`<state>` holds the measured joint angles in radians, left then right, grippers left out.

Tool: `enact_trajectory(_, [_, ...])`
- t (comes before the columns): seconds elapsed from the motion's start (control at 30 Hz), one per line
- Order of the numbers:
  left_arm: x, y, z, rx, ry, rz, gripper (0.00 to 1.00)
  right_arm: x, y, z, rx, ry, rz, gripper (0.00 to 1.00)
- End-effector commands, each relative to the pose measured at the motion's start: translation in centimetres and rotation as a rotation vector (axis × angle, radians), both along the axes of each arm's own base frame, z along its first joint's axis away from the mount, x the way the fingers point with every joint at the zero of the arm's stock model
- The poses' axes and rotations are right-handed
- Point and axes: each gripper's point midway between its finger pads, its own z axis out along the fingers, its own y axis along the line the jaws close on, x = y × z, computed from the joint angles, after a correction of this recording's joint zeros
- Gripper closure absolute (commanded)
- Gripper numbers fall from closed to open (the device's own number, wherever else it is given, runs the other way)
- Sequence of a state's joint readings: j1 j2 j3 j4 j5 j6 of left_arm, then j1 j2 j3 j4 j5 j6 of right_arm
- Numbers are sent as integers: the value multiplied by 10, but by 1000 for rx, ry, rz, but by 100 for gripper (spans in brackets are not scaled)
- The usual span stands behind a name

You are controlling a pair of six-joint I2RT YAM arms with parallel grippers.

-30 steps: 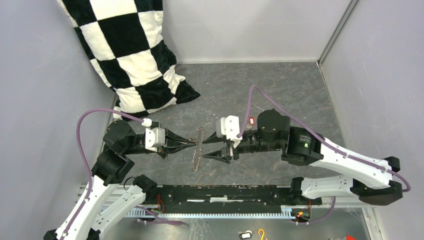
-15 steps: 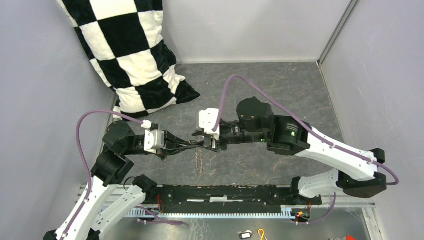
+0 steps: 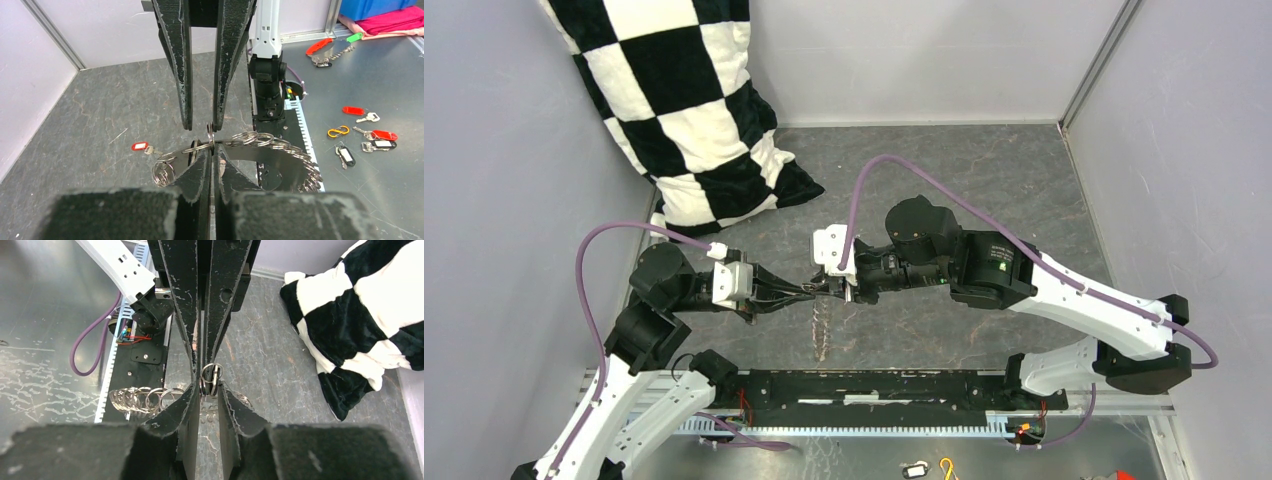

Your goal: Put the keys on the keyring

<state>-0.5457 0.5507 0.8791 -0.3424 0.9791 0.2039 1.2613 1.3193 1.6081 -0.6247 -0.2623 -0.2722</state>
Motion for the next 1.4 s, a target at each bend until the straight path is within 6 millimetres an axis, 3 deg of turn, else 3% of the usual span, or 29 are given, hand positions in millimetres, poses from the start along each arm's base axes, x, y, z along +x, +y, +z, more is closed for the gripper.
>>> enact_trajectory(0.0, [-3,1,11,-22,-77,-20,98,-5,-2,22,46,-18,27,76])
enact_trajectory(0.7, [-4,0,11,-20,-78,-27,98,-2,4,13,10,-14,25,83])
enact_trajectory(0.87, [-5,1,11,-20,-82,-28,98,-3,4,13,11,-14,31,100])
enact_trajectory(1.13, [-6,1,11,-22,-87,-28,98,-8,5,0,-31,8,60,100])
enact_trajectory(1.23, [-6,2,10,-17,-92,-27,98,-5,5,-4,-56,13,43,88])
enact_trajectory(1.37, [-7,2,9,-12,-96,-32,98,-4,7,-1,-47,10,35,86])
